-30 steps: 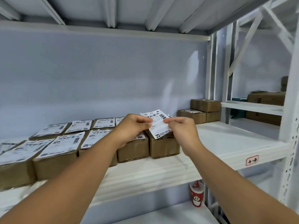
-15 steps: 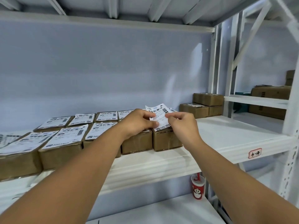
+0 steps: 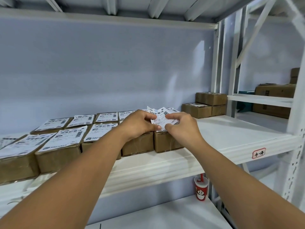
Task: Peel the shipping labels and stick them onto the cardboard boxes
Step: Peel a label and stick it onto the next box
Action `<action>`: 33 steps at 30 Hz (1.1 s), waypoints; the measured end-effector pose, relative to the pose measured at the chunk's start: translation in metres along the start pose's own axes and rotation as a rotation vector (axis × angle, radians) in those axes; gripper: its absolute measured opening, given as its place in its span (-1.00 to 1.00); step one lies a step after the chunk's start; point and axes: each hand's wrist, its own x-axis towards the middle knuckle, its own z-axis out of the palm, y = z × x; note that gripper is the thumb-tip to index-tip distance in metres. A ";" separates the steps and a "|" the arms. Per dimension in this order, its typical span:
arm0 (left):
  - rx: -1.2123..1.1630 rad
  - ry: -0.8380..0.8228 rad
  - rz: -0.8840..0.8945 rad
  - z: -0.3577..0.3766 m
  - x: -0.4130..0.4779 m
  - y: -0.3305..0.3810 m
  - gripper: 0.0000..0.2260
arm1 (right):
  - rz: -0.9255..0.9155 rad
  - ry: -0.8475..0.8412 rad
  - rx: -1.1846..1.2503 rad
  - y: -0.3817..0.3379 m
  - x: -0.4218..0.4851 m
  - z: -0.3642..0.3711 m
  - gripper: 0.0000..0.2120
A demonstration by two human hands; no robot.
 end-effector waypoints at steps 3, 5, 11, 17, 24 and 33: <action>-0.002 -0.014 0.005 0.000 0.000 -0.001 -0.54 | -0.027 -0.016 -0.056 0.001 0.001 0.001 -0.64; -0.013 -0.024 0.015 0.000 0.000 -0.001 -0.55 | -0.031 -0.019 -0.062 0.002 0.002 0.001 -0.64; -0.019 -0.053 0.065 0.000 0.001 -0.001 -0.65 | -0.099 -0.024 -0.093 0.004 0.000 0.002 -0.59; -0.018 -0.082 0.054 -0.001 0.003 -0.001 -0.73 | 0.078 -0.085 -0.069 0.024 0.004 -0.003 -0.55; -0.026 -0.099 0.083 0.000 0.003 -0.003 -0.81 | 0.142 -0.248 0.437 0.034 0.004 -0.012 -0.68; -0.018 -0.104 0.095 -0.001 0.003 -0.002 -0.80 | 0.213 -0.192 0.652 0.036 0.001 -0.018 -0.73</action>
